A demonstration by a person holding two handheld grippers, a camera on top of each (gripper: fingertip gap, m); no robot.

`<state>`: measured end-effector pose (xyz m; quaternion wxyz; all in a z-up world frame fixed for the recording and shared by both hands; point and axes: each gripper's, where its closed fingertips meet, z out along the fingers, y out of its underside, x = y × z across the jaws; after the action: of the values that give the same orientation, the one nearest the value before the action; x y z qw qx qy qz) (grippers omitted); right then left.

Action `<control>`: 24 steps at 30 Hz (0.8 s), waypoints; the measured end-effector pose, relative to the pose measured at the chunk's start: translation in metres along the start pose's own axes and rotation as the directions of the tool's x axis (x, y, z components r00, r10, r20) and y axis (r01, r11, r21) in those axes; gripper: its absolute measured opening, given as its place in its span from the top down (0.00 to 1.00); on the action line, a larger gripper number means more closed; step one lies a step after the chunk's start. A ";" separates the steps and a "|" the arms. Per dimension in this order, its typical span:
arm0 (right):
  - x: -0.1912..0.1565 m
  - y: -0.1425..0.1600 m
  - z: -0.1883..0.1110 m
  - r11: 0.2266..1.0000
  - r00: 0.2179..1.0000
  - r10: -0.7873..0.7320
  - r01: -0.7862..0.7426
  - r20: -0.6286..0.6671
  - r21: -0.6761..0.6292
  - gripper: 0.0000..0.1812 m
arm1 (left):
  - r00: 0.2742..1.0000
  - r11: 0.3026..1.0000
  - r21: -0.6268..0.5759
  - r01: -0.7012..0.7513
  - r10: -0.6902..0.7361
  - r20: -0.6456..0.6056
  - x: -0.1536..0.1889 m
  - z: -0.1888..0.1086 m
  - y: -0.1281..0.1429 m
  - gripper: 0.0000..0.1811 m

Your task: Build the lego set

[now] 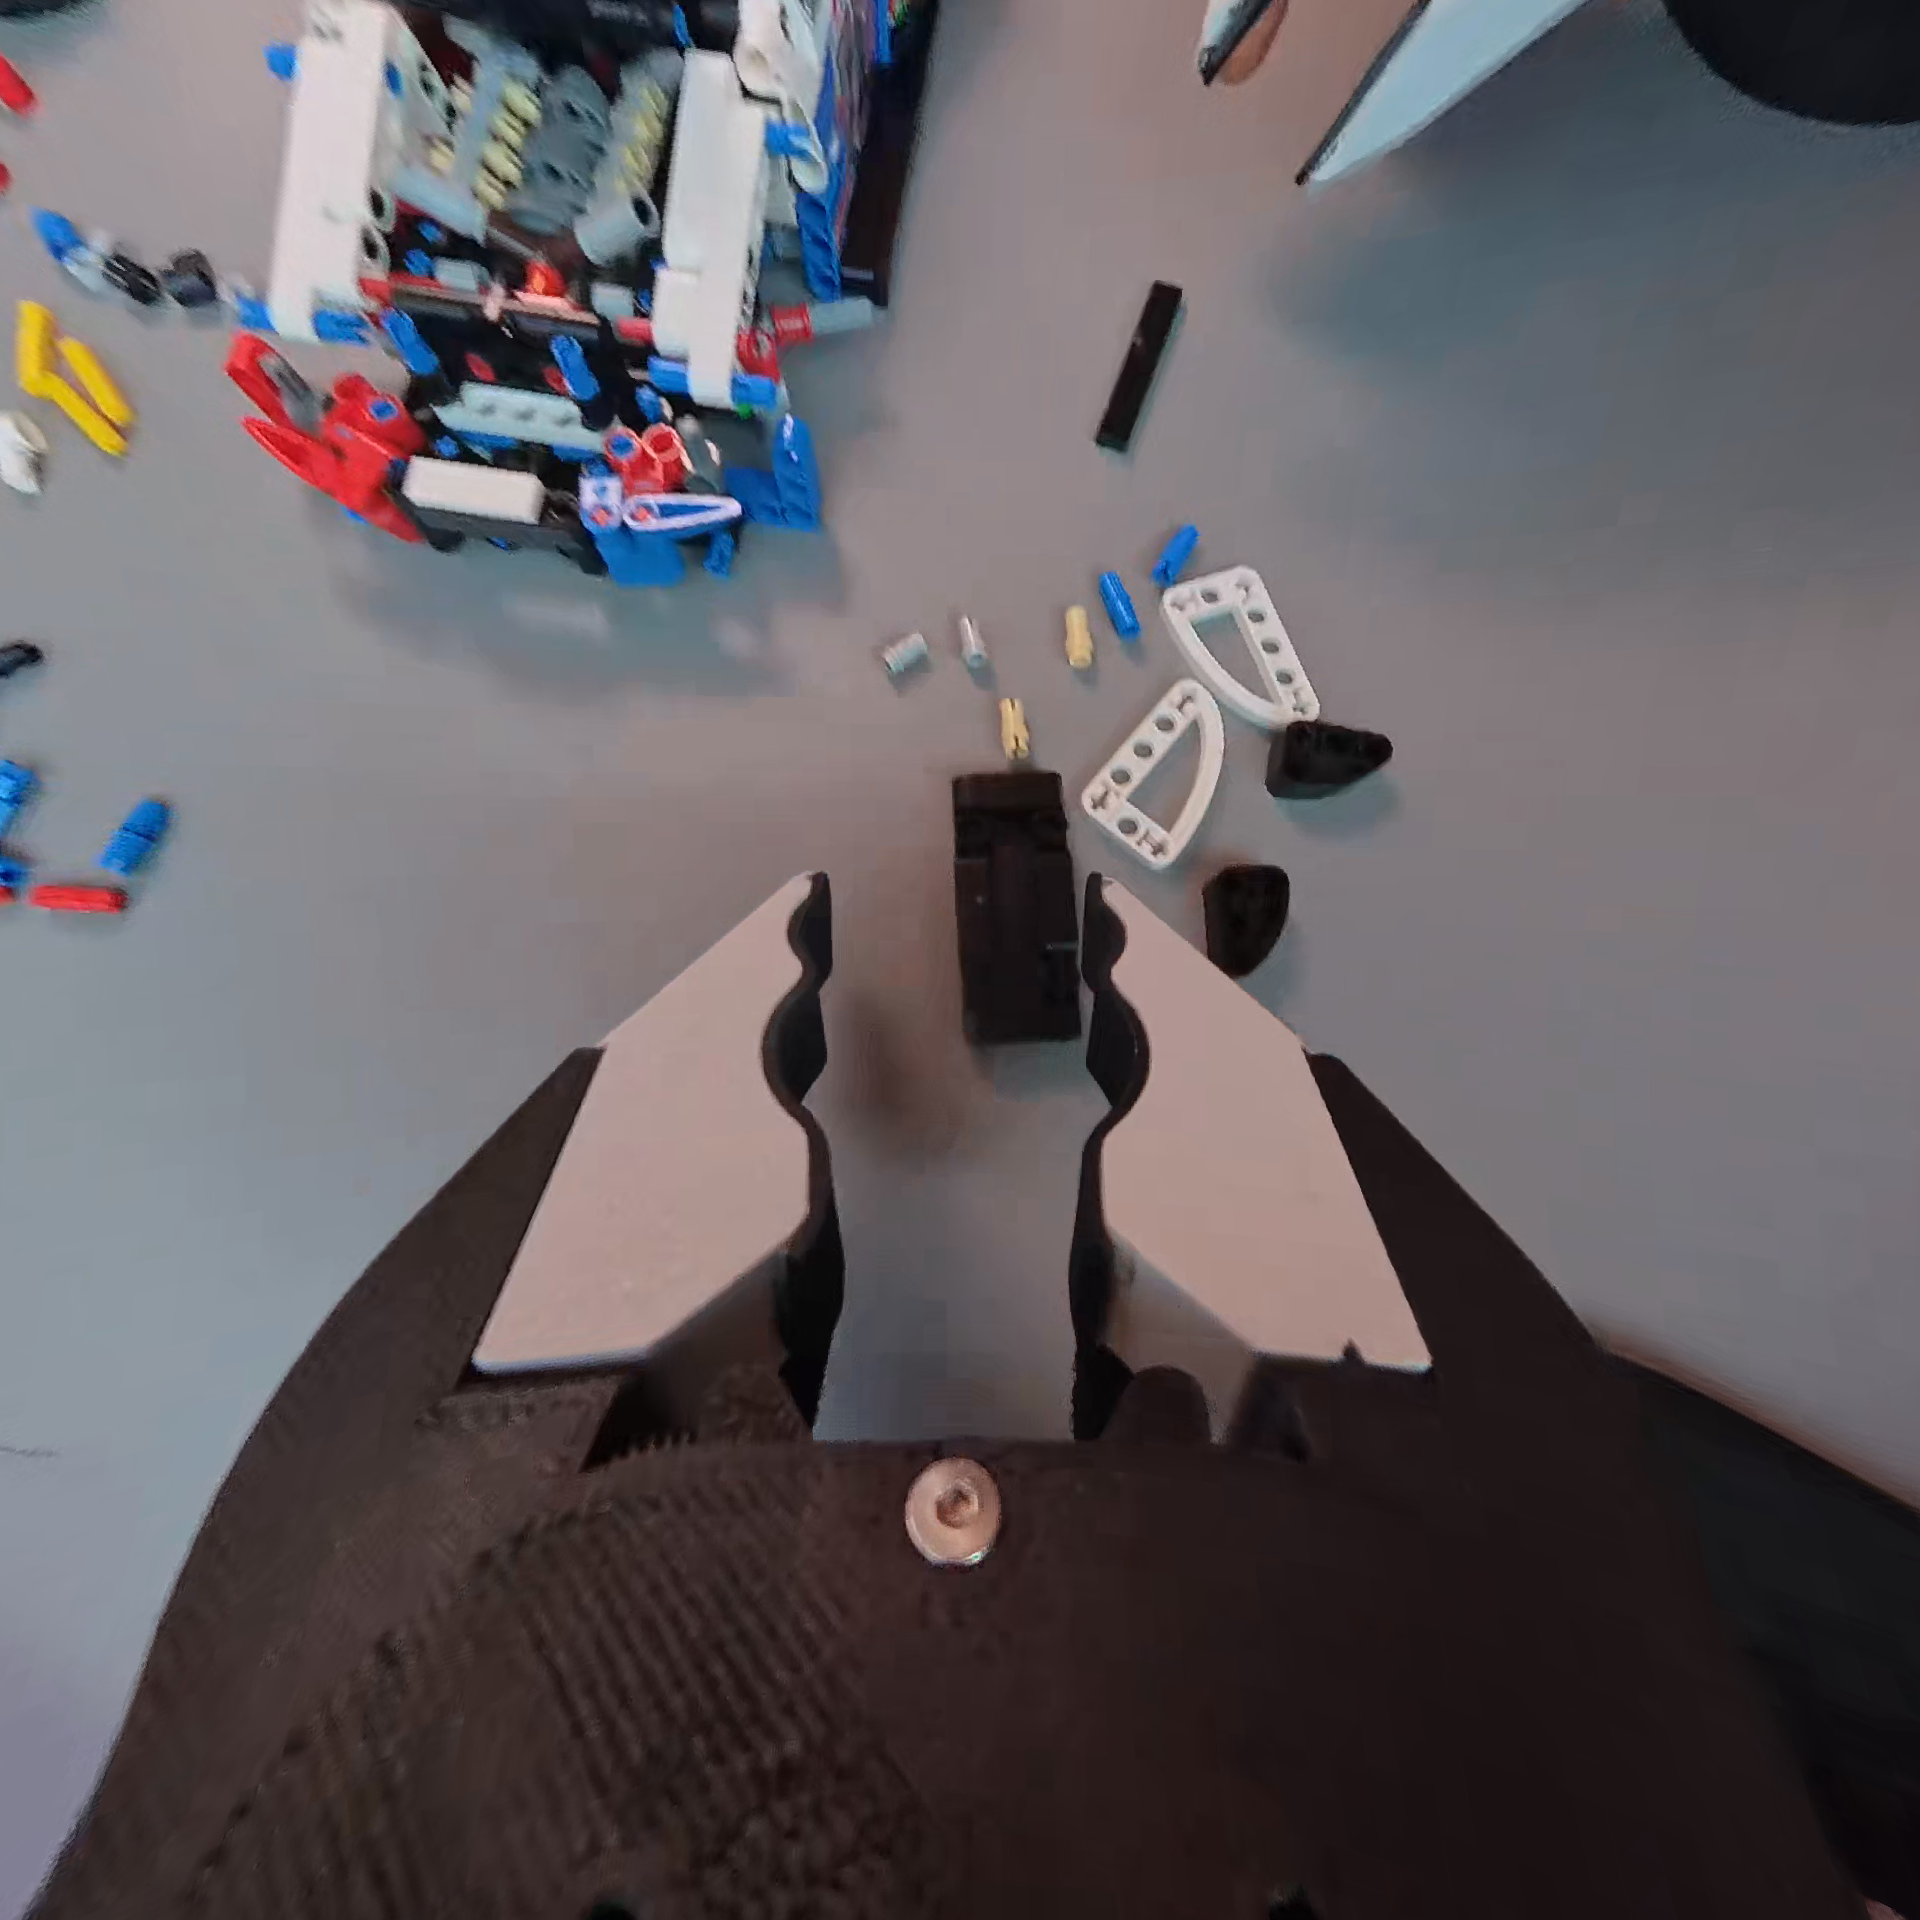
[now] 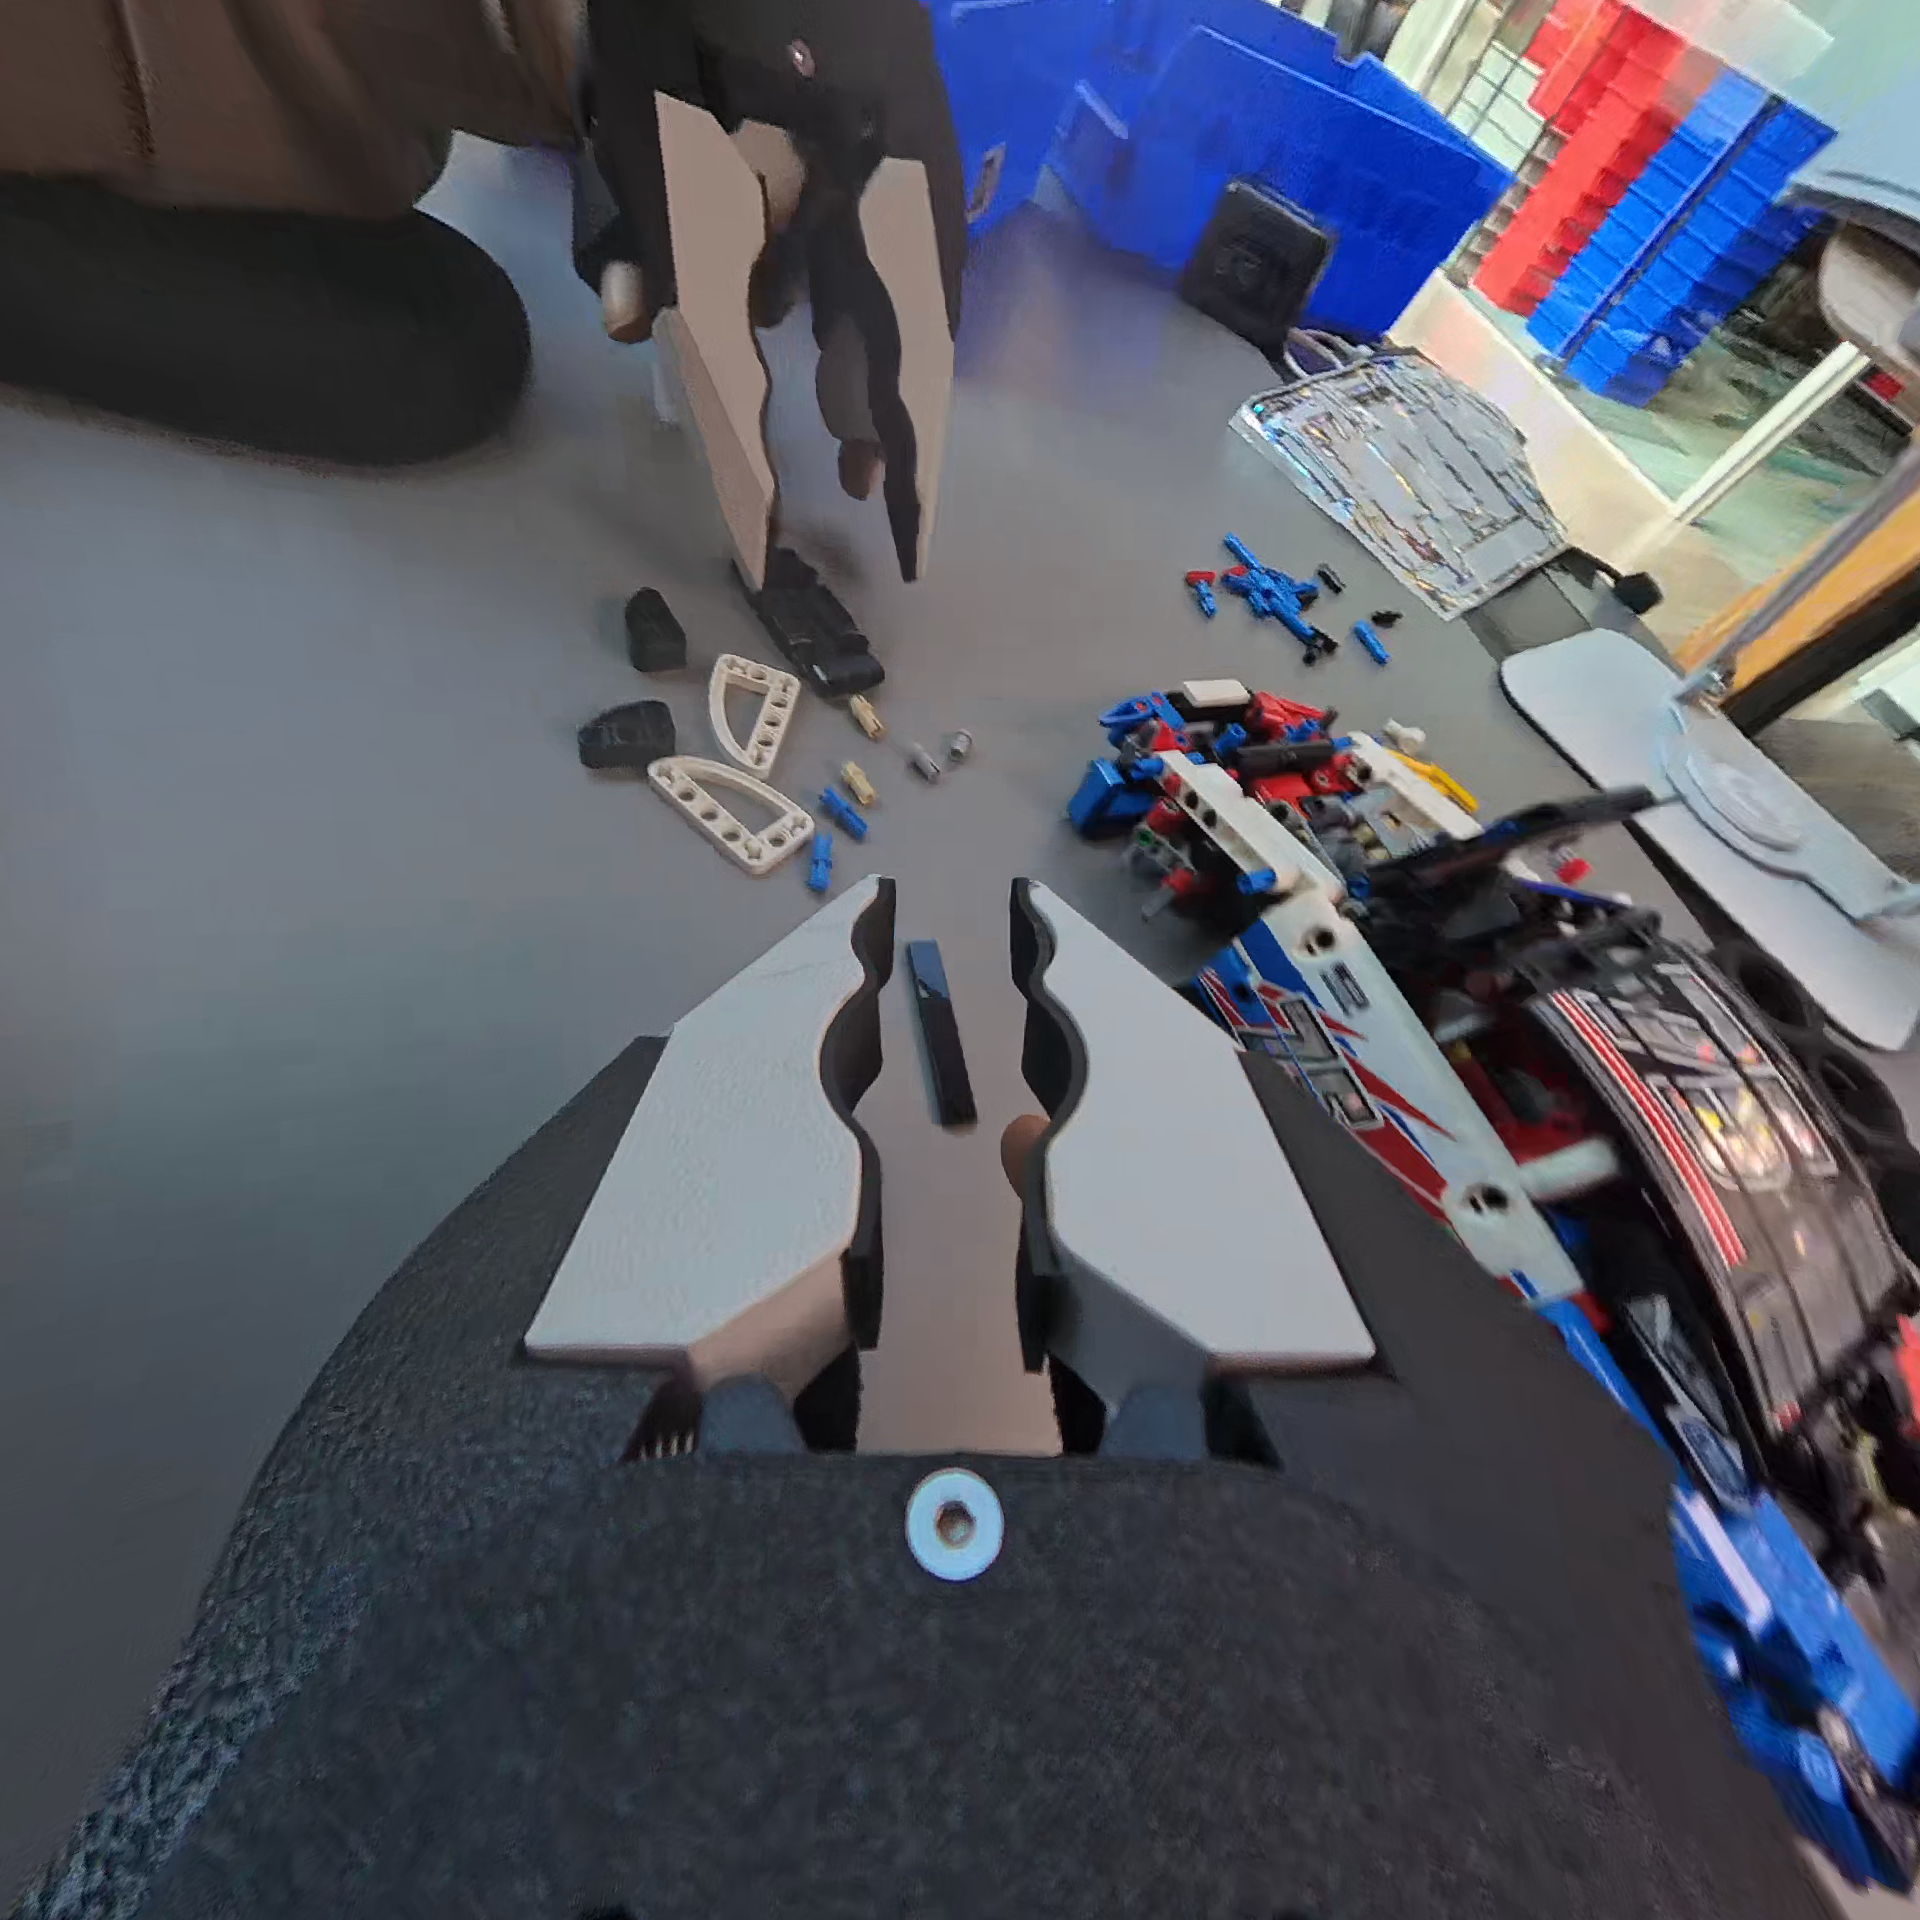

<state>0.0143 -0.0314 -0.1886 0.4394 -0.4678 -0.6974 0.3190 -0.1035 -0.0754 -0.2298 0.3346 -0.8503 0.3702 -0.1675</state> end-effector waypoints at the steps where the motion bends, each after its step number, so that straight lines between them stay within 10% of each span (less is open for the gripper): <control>1: -0.010 -0.008 0.008 1.000 0.998 -0.030 0.030 0.058 -0.003 0.90 | 1.000 1.000 -0.024 -0.005 0.005 -0.008 0.002 0.002 0.006 0.74; 4: -0.053 -0.020 0.030 0.991 0.956 -0.086 0.112 0.281 -0.078 0.89 | 1.000 0.999 -0.046 -0.024 0.024 -0.008 0.004 0.008 0.010 0.81; 12: -0.083 -0.011 0.070 0.933 0.932 -0.119 0.223 0.343 -0.282 0.88 | 0.998 0.999 -0.011 -0.053 0.053 0.037 -0.001 0.011 0.002 0.84; 24: -0.085 0.010 0.023 0.934 0.872 -0.181 0.298 0.455 -0.198 0.93 | 0.995 0.922 0.376 -0.094 0.103 -0.004 0.031 0.013 -0.075 0.85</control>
<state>0.0122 -0.1084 -0.2331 0.2455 -0.3491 -0.8657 0.2617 -0.0369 -0.0555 -0.1858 0.4946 -0.7490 0.3773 -0.2280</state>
